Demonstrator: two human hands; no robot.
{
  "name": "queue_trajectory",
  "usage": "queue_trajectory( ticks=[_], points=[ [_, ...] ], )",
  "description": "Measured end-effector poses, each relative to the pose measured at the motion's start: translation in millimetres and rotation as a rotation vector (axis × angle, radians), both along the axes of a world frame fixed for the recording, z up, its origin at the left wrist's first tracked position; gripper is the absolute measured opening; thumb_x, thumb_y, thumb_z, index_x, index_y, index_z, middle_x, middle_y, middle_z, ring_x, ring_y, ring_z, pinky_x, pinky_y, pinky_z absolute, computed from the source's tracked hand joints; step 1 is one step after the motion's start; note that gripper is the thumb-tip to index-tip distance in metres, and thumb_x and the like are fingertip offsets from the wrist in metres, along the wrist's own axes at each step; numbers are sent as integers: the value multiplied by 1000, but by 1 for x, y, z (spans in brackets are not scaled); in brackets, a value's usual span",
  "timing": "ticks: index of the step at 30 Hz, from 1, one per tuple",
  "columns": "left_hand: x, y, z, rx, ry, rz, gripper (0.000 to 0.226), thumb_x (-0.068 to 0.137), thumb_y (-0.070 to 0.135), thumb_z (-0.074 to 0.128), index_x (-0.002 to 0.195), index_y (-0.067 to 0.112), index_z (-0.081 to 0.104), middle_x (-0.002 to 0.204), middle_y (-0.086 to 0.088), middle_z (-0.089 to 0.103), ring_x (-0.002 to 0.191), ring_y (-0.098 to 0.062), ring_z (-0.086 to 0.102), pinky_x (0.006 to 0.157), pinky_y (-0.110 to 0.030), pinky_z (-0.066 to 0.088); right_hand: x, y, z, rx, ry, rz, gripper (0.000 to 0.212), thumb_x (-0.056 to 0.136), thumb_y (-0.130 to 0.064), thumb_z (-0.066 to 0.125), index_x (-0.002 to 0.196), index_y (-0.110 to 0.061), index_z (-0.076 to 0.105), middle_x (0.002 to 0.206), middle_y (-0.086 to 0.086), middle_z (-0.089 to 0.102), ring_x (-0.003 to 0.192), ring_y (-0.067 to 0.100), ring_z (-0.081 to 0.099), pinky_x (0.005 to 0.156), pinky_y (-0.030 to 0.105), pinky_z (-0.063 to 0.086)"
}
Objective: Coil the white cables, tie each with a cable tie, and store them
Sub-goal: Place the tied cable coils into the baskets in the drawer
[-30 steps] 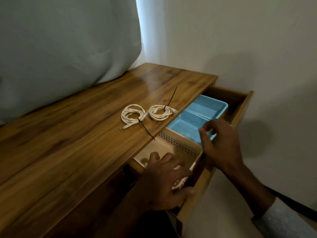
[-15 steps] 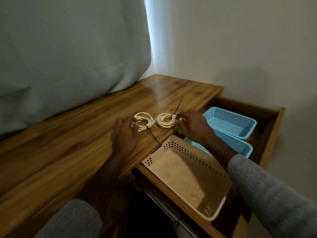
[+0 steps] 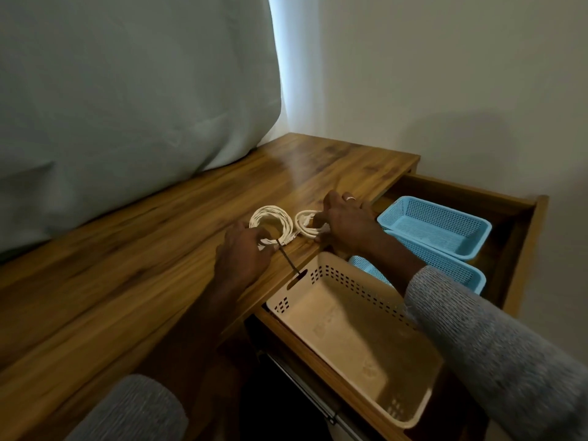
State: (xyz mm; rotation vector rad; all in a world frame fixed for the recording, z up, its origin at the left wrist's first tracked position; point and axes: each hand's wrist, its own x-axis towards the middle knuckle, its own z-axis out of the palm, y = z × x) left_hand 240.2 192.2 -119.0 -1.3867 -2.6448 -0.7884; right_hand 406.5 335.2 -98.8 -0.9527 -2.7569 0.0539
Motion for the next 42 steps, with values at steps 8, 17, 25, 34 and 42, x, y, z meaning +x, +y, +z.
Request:
queue_trajectory(
  ticks=[8,17,25,34,42],
  points=[
    [62,-5,7,-19,137,-241,29,88,57,60,112,41,65,121,13,59,118,-15,46,95,-44,30,76,4,-7,-36,113,-55,35,92,-45,66,126,-41,63,127,-4,50,125,22,45,100,50,31],
    [97,-23,-31,-218,208,-624,57,70,79,44,98,37,71,108,16,67,113,-17,49,81,-36,21,148,13,-38,-59,-38,-101,30,90,-55,63,118,-45,64,114,-12,55,118,18,47,87,44,27],
    [117,-16,-17,-595,-76,-588,38,80,47,77,113,32,68,109,10,45,108,-12,33,87,-31,25,142,7,-54,-59,-351,-8,22,95,-41,55,83,-26,66,86,-10,58,100,17,59,98,55,31],
    [116,4,-22,-677,78,-535,38,84,52,71,110,25,67,118,4,62,115,-16,48,96,-34,31,123,21,-53,-201,-354,-45,33,90,-44,66,76,-14,59,93,14,66,88,29,65,77,37,56],
    [80,-1,-4,-256,-12,-489,24,81,37,79,98,20,74,91,3,72,76,-6,63,68,-24,50,89,16,-29,-109,-230,58,29,94,-39,64,93,-11,71,87,4,64,77,18,59,69,31,50]
  ],
)
